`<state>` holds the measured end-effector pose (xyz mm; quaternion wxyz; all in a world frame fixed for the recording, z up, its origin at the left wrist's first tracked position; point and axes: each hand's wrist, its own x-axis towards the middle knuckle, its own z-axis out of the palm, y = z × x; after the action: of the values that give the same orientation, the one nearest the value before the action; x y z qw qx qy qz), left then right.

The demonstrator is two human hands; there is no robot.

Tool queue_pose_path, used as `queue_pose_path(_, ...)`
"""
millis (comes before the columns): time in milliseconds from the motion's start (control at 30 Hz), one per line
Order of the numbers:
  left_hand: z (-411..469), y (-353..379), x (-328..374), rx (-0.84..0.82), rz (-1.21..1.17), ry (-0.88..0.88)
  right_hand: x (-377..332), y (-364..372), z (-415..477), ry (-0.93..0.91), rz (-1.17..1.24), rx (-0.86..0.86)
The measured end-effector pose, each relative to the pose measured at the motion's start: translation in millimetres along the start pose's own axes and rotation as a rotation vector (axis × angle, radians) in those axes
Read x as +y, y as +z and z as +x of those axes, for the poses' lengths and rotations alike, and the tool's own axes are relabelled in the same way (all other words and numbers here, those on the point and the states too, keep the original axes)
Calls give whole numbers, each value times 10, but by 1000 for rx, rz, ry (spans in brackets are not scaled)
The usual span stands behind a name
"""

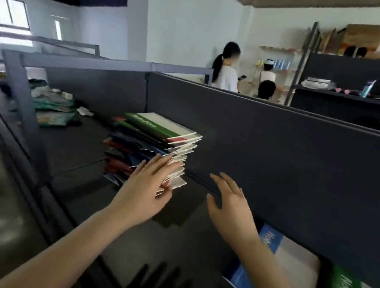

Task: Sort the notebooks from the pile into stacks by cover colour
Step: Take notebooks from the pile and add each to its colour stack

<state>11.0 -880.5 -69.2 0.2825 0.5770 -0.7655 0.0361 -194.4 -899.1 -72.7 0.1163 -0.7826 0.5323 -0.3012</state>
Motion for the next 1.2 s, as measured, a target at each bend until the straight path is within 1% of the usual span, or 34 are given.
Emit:
queue_pose_path(133,56,-214,-394,58,-55,-91,-365,166,353,-85,46,3)
queue_pose_path(233,96,-247,-634,38,-65,-115,-494,287,603,-107,57,1)
queue_pose_path(400,181,-188,-968,-8,-33,-121,-571,440,941,-104,87,26)
queue_pose_path(600,367,-178,-1188,-29,-15,-91,-652,557,1407,-97,35,51)
queue_pose_path(667,404,-148,-1222,-46,2,-78,-669,579,1560,-96,-17,17)
queue_pose_path(767,405,-84,-1262,-94,17,-67,-670,641,1673,-79,-89,-86)
queue_pose_path(800,392,-62,-1279,-111,21,-64,-662,668,1674,-93,-128,-80)
queue_pose_path(933,338,13,-1351,-146,-8,-63,-647,698,1620,-151,-308,71)
queue_pose_path(1033,303,40,-1344,-141,-100,-102,-616,694,1616,-191,-302,160)
queue_pose_path(1133,261,17,-1247,-98,-294,-168,-574,699,1617,-248,-269,221)
queue_pose_path(1200,236,-32,-1165,-26,-490,-227,-574,699,1584,-330,-260,319)
